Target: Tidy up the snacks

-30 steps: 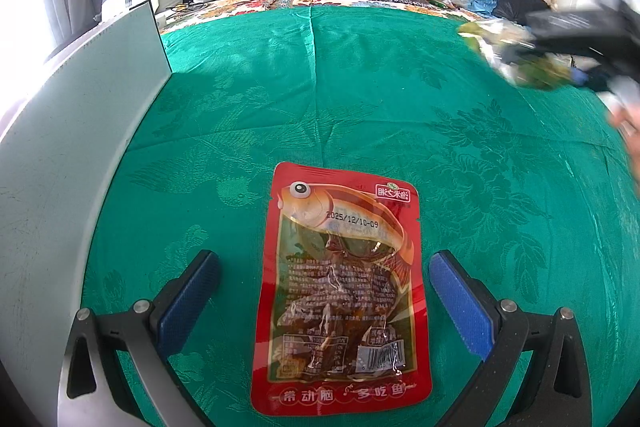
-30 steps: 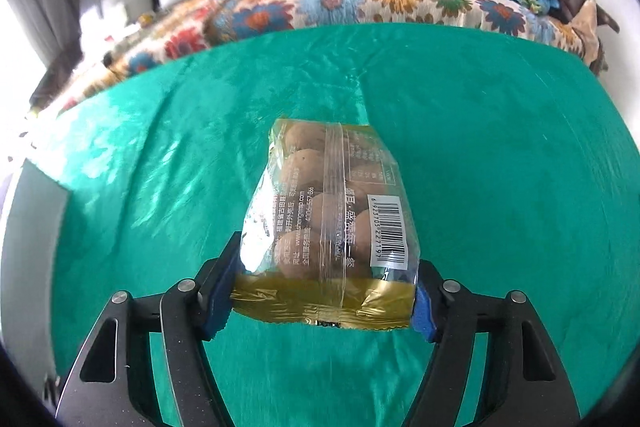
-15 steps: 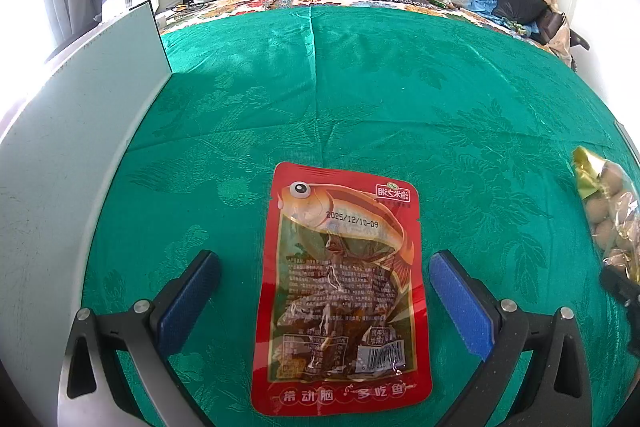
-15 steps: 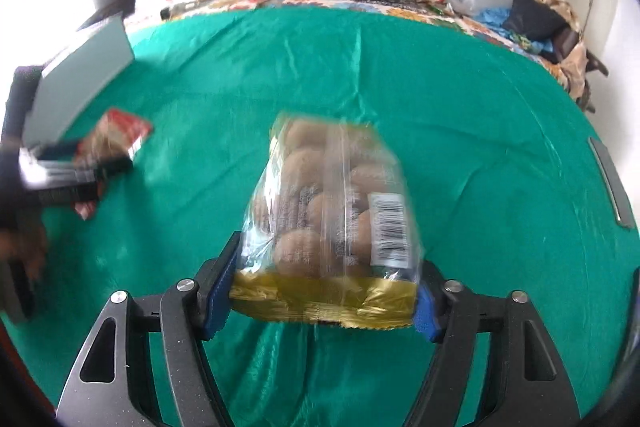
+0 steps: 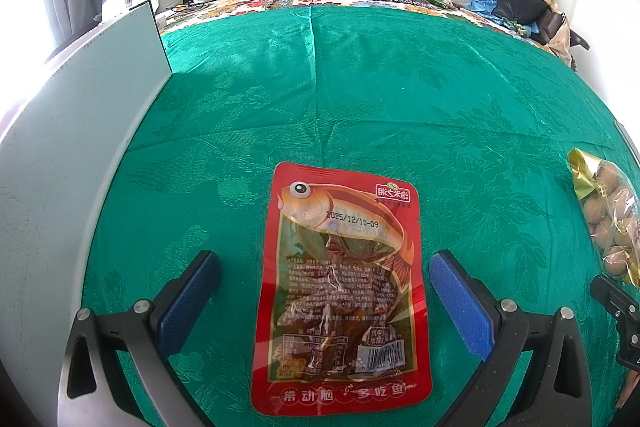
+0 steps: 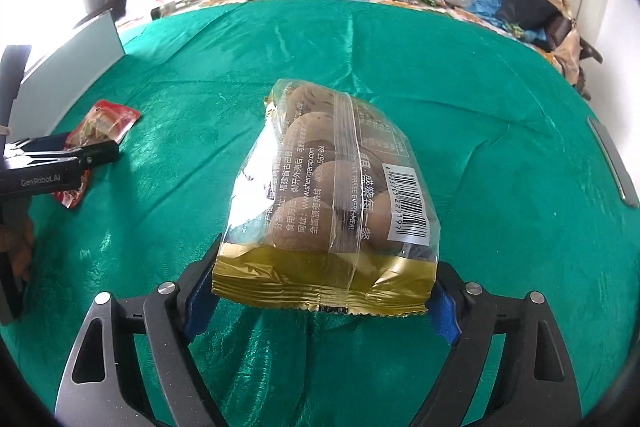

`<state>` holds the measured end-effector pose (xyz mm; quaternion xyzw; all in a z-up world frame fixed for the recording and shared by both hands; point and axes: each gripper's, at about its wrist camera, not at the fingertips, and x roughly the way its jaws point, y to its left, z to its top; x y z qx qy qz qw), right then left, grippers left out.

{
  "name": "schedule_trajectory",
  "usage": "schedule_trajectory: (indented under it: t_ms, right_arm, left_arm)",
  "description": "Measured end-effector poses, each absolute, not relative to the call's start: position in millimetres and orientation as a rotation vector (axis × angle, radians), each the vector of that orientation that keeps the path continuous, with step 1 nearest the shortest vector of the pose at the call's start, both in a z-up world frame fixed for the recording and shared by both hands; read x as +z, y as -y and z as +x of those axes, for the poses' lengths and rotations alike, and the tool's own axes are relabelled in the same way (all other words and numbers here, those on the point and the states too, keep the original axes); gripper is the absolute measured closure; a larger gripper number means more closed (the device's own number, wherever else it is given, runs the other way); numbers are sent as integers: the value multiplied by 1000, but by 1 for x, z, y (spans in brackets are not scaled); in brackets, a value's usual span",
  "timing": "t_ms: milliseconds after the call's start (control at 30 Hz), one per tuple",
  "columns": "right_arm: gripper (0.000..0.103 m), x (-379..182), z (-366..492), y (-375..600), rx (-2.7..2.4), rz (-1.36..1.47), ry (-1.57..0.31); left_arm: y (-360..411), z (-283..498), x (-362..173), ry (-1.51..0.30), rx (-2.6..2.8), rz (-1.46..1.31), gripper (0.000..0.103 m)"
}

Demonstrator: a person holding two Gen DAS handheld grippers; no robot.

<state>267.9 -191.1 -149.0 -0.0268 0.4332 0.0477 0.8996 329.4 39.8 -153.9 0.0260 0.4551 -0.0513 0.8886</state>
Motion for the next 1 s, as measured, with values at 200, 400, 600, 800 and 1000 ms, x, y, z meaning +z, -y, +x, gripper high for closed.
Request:
schedule_trajectory:
  t_ms: [200,400,600,800,1000]
  right_arm:
    - [15,-149,267,192,99,-56,-896]
    - [14,-149,267,191,99,-57,-896]
    - [15,-143,267,195,115,-16,-976]
    - [15,-116,291,215,166,116,-1093]
    - [33,-115,324,216,172,109,-1221]
  left_arm:
    - [-40,329,-154,-945,-107,54,0]
    - [-40,329,-154,-945,-106,54,0]
    - [-39,332,-153,-975,-139,71,0]
    - [-36,347,-147,-1102,-192,112,12]
    - [-58,324,-126,-1092,-237,-7,78]
